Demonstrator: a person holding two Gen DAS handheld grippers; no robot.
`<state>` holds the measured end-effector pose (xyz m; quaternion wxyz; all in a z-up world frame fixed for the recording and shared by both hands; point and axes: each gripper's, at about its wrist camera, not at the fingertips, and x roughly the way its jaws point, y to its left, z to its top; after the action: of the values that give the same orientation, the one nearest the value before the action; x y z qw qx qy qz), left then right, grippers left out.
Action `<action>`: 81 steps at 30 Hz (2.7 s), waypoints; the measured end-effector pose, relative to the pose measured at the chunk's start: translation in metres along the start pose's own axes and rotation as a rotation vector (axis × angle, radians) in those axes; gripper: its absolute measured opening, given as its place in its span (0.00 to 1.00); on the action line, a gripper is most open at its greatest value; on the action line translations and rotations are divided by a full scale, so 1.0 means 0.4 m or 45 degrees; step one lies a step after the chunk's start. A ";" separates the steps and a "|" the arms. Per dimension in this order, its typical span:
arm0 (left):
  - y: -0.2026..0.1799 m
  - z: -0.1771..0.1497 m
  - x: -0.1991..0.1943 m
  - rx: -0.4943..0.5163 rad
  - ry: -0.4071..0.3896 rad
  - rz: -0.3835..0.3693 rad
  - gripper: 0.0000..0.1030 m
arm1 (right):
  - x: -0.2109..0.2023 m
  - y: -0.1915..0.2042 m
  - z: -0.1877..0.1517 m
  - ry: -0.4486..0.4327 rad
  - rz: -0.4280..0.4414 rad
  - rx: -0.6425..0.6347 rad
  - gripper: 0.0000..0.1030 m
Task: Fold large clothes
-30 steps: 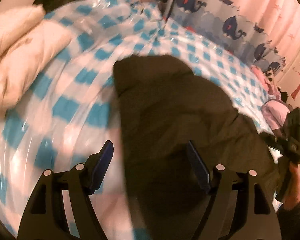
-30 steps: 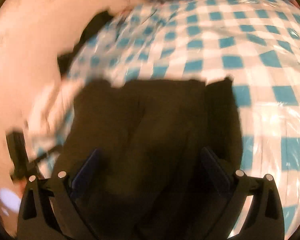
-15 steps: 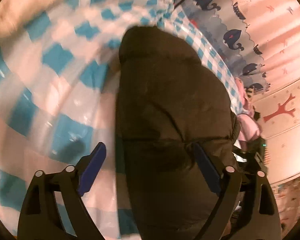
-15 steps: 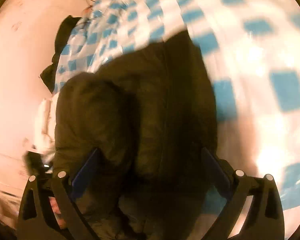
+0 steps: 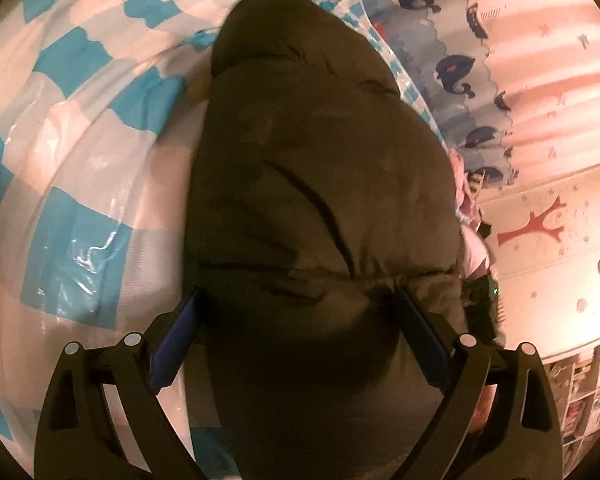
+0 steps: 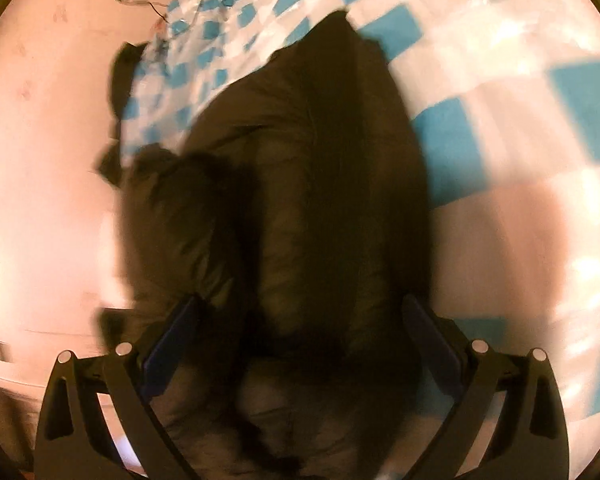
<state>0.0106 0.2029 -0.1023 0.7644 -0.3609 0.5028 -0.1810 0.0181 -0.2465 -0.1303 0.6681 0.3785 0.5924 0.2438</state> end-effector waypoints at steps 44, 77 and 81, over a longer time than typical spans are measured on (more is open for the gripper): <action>-0.386 -0.296 -0.216 0.597 -0.496 0.974 0.84 | -0.045 0.423 -0.395 -0.556 -0.589 -0.933 0.95; -0.478 -0.401 -0.284 0.638 -0.538 0.894 0.85 | -0.054 0.441 -0.503 -0.505 -0.670 -0.931 0.95; -0.484 -0.405 -0.293 0.650 -0.551 0.909 0.85 | -0.055 0.440 -0.502 -0.505 -0.669 -0.932 0.95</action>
<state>-0.1686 0.0876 0.0765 0.9297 0.0035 0.3642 0.0542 -0.1602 -0.1155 0.0207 0.8960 -0.0044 0.4047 0.1826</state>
